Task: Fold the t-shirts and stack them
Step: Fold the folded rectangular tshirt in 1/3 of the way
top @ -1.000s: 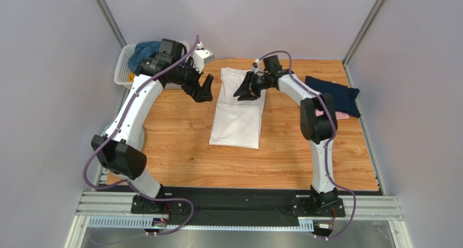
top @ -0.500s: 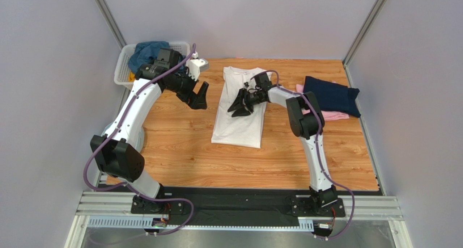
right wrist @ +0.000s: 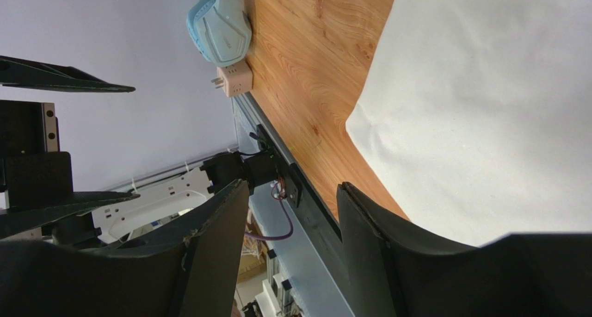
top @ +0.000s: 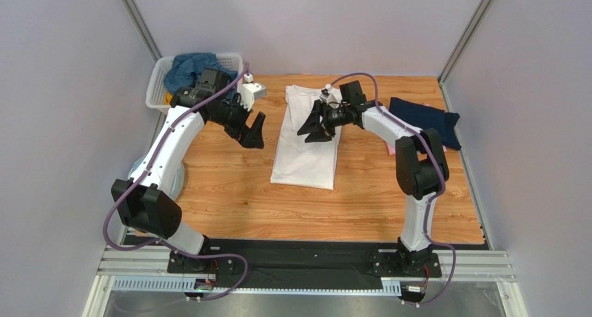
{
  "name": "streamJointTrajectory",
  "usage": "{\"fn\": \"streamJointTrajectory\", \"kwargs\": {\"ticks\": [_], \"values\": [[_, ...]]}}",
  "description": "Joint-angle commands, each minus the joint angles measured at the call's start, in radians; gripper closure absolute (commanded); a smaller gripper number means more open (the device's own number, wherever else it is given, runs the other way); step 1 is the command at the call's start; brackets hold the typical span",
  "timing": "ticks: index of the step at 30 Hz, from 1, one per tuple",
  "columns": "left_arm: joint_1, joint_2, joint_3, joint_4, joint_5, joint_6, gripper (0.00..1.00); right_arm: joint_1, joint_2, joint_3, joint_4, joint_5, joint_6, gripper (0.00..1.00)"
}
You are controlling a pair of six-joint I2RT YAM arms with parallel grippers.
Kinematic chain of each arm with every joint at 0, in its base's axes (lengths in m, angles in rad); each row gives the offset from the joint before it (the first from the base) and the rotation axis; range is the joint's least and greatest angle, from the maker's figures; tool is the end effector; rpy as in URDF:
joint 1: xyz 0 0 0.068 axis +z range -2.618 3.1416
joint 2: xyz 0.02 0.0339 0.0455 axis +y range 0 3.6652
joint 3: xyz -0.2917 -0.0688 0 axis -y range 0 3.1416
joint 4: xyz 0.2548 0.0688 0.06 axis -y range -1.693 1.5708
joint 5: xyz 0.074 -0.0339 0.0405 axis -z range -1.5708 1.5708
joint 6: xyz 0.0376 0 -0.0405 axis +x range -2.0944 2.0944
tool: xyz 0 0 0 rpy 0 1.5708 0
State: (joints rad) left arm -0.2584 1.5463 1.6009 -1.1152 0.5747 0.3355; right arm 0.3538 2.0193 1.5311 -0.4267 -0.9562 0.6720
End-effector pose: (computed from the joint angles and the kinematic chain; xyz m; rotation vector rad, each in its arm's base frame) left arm 0.2999 -0.1004 0.3868 0.9243 2.3561 -0.7198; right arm 0.4190 0.1875 0.2340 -0.0404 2.6222 1.5973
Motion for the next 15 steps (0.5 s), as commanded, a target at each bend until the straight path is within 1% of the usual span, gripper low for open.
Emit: {"fn": "streamJointTrajectory", "kwargs": {"ticks": [1, 7, 10, 13, 15], "values": [[0.001, -0.057, -0.029, -0.014, 0.034, 0.022, 0.00, -0.021, 0.024, -0.141, 0.094, 0.033, 0.021, 0.44], [0.001, -0.107, -0.030, -0.038, -0.001, 0.031, 0.00, -0.024, 0.157, -0.216, 0.155, 0.048, 0.043, 0.45], [0.001, -0.130, -0.025, -0.066, -0.015, 0.039, 0.00, -0.036, 0.199, -0.249, 0.172, 0.051, 0.038, 0.46], [0.001, -0.149, -0.041, -0.078, -0.016, 0.043, 0.00, -0.045, 0.168, -0.296, 0.180, 0.051, 0.029, 0.46], [-0.001, -0.149, -0.052, -0.075, -0.021, 0.043, 0.00, -0.045, 0.092, -0.333, 0.168, 0.048, 0.018, 0.46]]}}
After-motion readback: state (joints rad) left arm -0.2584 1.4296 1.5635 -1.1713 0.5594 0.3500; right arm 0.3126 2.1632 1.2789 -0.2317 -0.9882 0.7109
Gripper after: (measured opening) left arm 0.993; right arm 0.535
